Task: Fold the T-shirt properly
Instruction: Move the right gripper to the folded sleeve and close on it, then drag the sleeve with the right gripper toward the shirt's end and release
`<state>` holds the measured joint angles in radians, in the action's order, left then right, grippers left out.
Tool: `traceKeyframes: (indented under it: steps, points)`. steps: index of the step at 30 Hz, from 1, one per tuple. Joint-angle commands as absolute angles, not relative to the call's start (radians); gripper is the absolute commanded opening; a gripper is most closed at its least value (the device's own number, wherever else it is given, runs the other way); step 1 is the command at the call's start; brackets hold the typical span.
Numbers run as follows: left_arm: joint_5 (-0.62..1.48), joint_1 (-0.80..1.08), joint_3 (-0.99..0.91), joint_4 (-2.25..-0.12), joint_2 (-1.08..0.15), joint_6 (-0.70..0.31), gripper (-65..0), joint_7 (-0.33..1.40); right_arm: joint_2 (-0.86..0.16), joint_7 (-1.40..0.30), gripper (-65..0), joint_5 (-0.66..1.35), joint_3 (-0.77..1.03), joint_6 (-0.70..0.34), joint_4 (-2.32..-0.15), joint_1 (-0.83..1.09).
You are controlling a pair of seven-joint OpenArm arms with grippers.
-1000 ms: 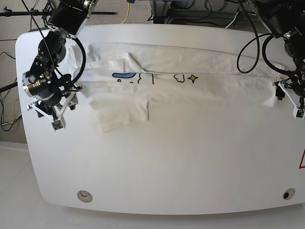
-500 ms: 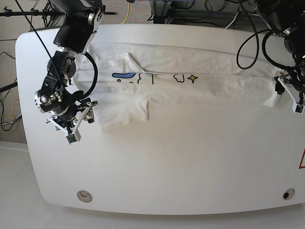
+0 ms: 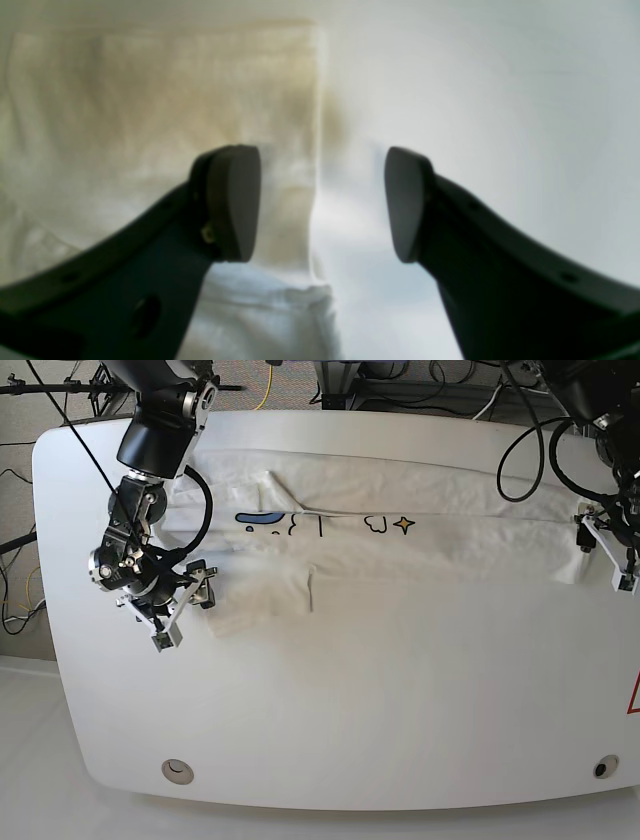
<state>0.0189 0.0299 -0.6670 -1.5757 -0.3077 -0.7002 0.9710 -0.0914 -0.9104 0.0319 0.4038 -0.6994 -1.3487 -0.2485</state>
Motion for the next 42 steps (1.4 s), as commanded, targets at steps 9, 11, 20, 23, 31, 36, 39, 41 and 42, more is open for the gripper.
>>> traceKeyframes:
  steps: [9, 11, 20, 23, 31, 36, 39, 41, 42]
  points:
    - [0.022, 0.018, -0.67, -1.596, -0.328, -0.698, -16.5, 0.954, -0.097, -0.814, -27.5, 0.047, 0.403, -0.698, -1.259, -0.283]
    - [0.022, 0.018, -0.67, -1.596, -0.328, -0.698, -16.5, 0.954, -0.097, -0.792, -27.5, 0.047, 0.403, -0.698, -1.234, -0.283]
    - [0.022, 0.018, -0.67, -1.596, -0.328, -0.698, -16.5, 0.954, -0.093, -0.773, -27.8, 0.048, 0.375, -0.698, -1.207, -0.277]
    - [0.022, 0.018, -0.67, -1.596, -0.326, -0.698, -16.5, 0.954, -0.093, -0.774, -29.4, 0.051, 0.329, -0.698, -1.208, -0.263]
    - [0.022, 0.016, -0.67, -1.596, -0.325, -0.698, -16.5, 0.952, -0.058, -0.802, -52.2, 0.05, 0.266, -0.698, -1.319, -0.193]
    - [0.022, 0.016, -0.67, -1.596, -0.325, -0.698, -16.5, 0.952, -0.044, -0.835, -65.0, 0.048, 0.262, -0.698, -1.388, -0.159]
    - [0.022, 0.015, -0.67, -1.595, -0.323, -0.698, -16.5, 0.952, -0.044, -0.86, -65.0, 0.048, 0.26, -0.698, -1.414, -0.148]
    - [0.022, 0.015, -0.67, -1.595, -0.323, -0.698, -16.5, 0.952, -0.044, -0.869, -65.0, 0.048, 0.26, -0.698, -1.442, -0.134]
    - [0.022, 0.015, -0.67, -1.595, -0.323, -0.698, -16.5, 0.951, -0.044, -0.871, -65.0, 0.05, 0.26, -0.698, -1.454, -0.131]
